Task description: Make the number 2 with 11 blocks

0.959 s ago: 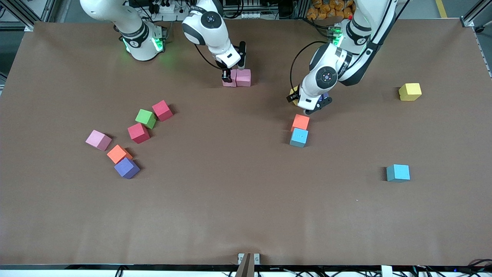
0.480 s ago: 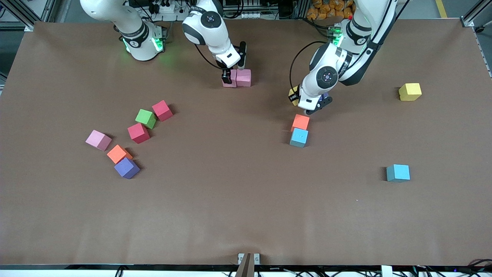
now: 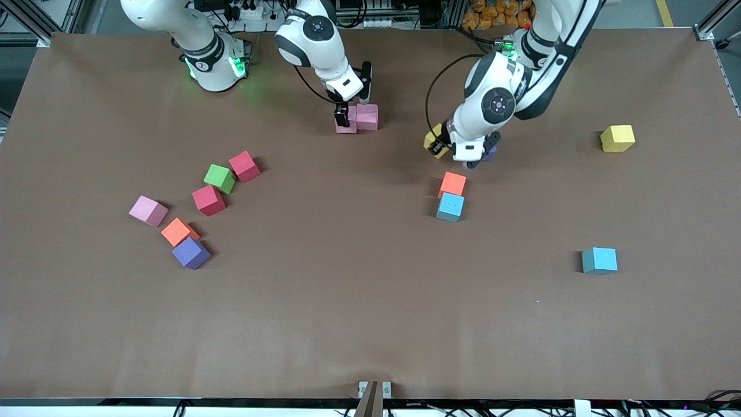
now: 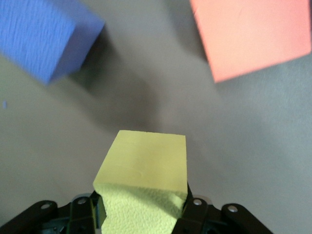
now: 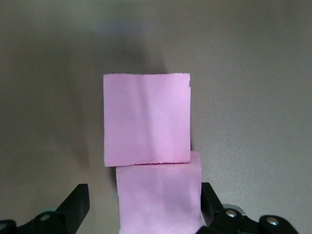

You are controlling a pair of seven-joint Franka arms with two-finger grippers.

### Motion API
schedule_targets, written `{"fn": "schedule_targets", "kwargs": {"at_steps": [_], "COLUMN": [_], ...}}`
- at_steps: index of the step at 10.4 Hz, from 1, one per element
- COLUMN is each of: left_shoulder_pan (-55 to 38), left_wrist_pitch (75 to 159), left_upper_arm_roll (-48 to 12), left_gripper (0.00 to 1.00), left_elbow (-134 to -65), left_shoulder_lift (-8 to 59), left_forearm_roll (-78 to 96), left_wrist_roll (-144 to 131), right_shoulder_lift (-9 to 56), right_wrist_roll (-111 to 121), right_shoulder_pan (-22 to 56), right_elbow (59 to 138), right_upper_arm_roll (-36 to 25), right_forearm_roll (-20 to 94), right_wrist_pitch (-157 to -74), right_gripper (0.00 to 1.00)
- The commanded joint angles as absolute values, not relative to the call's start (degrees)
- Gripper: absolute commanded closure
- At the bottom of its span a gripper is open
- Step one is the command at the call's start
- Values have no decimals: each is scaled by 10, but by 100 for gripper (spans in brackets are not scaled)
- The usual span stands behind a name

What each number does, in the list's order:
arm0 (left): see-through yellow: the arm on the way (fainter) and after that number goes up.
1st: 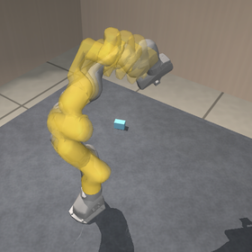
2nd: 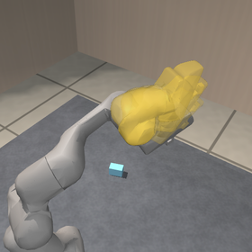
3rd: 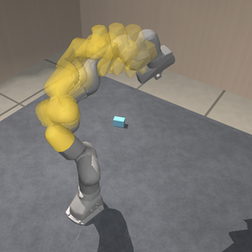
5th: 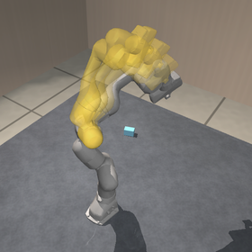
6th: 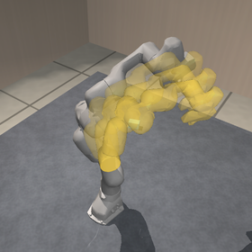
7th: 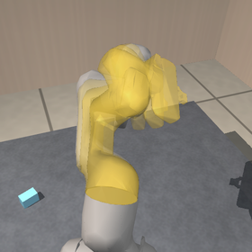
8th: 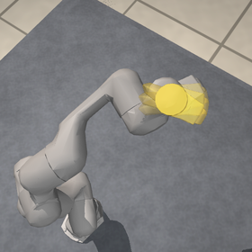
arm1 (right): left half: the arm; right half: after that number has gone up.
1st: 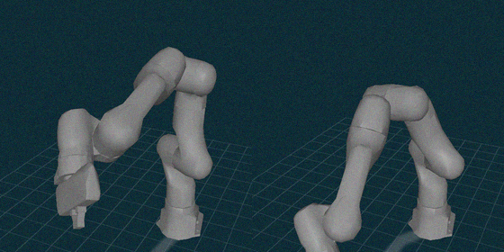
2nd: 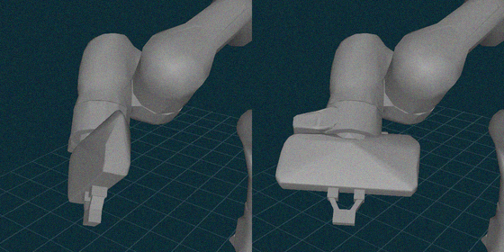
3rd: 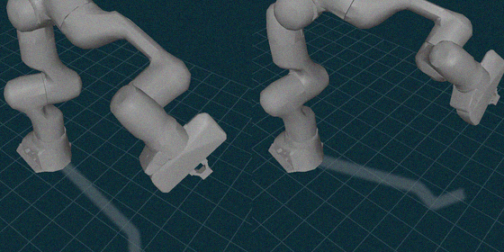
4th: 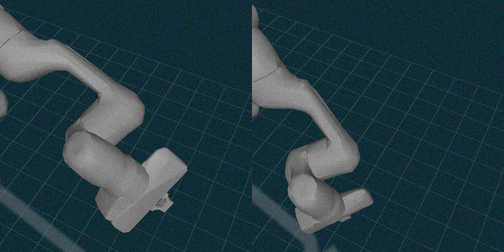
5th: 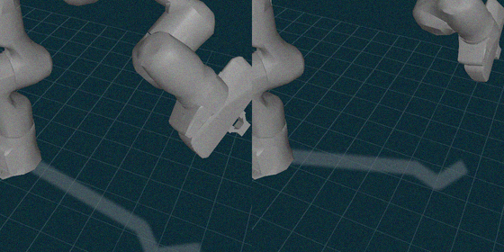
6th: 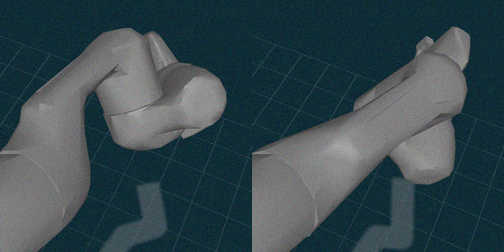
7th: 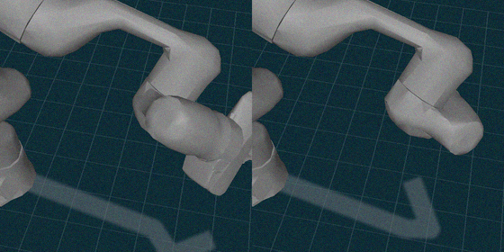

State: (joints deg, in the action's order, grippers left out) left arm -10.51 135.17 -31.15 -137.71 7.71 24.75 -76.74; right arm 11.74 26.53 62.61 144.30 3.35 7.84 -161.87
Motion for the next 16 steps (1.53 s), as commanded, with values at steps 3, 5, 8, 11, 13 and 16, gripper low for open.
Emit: {"fn": "schedule_targets", "kwargs": {"at_steps": [3,5,8,11,13,16], "left_shoulder_pan": [-128,-134,-144,-145,-145,-143], "left_wrist_pitch": [1376,1410,1462,1463,1466,1520], "left_upper_arm_roll": [-367,-395,-418,-419,-420,-445], "left_gripper": [69,69,69,72,71,72], "left_elbow": [-1383,-1390,-1396,-1398,-1403,-1419], "left_shoulder_lift": [65,70,84,88,89,98], "left_forearm_roll": [338,342,345,346,347,351], "left_wrist_roll": [-958,-1045,-1133,-1190,-1207,-1221], "right_shoulder_lift": [121,127,126,113,80,33], "right_wrist_roll": [258,257,256,258,264,297], "right_shoulder_pan": [636,636,636,632,621,585], "right_elbow": [1451,1452,1455,1455,1453,1449], "right_upper_arm_roll": [27,27,27,27,26,26], "right_forearm_roll": [85,85,85,85,85,85], "right_wrist_pitch": [-1650,-1664,-1661,-1652,-1602,-1529], "right_gripper": [0,0,0,0,0,0]}}
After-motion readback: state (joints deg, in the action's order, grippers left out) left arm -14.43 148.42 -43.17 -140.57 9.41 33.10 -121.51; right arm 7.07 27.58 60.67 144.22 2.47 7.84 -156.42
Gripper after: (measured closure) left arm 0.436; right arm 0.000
